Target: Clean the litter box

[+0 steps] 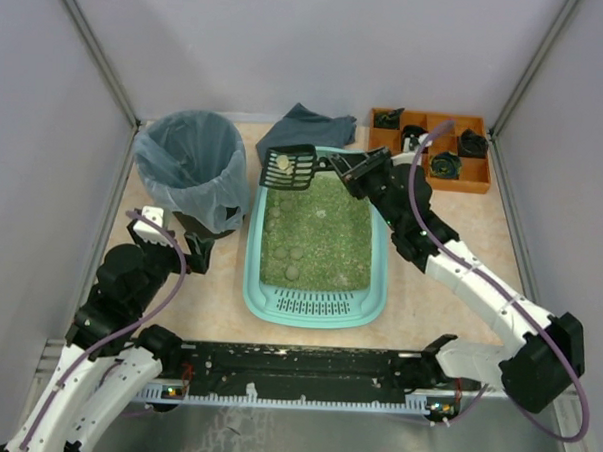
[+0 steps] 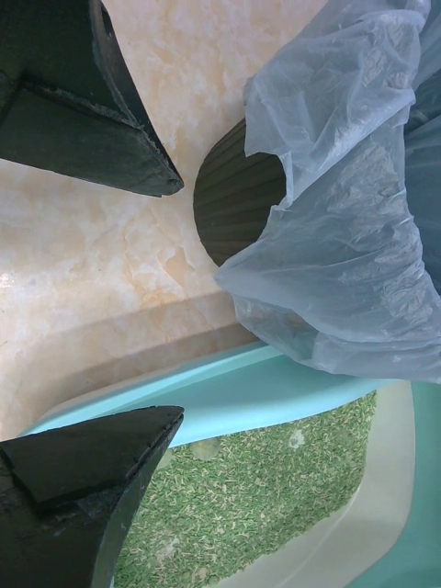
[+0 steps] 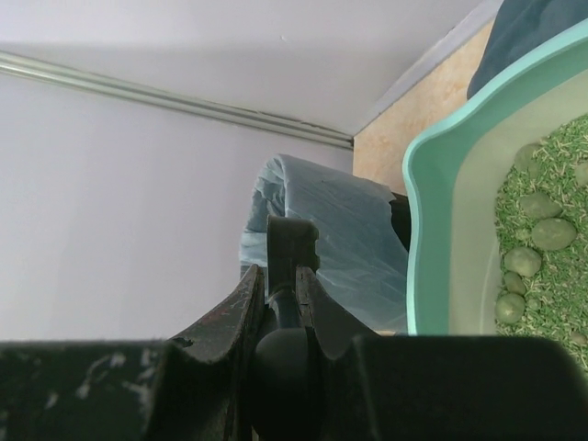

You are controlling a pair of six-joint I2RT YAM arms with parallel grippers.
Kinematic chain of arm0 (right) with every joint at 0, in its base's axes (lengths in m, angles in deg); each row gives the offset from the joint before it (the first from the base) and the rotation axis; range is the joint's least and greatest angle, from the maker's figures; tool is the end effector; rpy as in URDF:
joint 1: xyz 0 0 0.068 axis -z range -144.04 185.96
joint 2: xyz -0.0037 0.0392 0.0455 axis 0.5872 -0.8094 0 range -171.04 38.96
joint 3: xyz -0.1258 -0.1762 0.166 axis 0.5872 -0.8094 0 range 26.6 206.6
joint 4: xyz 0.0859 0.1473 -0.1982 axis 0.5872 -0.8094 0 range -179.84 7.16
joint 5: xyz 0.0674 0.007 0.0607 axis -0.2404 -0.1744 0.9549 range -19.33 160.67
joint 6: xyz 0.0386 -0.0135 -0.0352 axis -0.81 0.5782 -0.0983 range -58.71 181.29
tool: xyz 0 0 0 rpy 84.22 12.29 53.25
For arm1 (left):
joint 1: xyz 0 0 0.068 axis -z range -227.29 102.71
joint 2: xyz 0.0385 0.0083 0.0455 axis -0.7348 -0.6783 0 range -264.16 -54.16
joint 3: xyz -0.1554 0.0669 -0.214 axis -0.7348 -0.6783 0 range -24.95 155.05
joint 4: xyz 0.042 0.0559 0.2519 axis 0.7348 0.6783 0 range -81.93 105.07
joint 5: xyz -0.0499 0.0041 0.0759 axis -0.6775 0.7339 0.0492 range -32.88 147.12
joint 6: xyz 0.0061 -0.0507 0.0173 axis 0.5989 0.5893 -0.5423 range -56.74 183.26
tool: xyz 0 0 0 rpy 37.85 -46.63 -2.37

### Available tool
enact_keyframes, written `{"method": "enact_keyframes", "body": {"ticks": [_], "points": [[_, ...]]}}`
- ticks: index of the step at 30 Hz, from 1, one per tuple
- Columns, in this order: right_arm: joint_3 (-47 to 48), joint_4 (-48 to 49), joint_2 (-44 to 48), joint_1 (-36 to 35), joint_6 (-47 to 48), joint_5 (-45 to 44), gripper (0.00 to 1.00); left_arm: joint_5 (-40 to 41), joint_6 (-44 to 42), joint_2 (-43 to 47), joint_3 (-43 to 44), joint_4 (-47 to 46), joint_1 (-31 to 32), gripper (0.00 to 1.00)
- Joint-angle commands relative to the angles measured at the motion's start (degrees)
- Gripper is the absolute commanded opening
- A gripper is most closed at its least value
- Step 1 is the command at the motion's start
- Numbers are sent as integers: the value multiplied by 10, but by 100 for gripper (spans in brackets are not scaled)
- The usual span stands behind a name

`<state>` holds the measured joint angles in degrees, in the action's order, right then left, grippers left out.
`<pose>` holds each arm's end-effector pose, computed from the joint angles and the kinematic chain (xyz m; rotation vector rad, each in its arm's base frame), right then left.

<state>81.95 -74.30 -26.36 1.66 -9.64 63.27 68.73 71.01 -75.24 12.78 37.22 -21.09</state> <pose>0.2263 0.1489 0.3674 0.6579 1.6347 1.2940 0.0907 -0.0366 0.3126 0.1424 1.7853 -0.2446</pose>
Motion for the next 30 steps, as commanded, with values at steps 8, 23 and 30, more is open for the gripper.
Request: {"method": "enact_keyframes", "body": {"ticks": [8,23,30], "points": [[147,64,-105,-47,46,-32,0,-3,0,4,0,-9,-3,100],[344,20,-238,-62,119,-17,0,-5,-2,20,-2,-10,-3,100],[432,-23,-299,-79,175,-21,0,-12,-5,14,-2,-12,-3,100]]}}
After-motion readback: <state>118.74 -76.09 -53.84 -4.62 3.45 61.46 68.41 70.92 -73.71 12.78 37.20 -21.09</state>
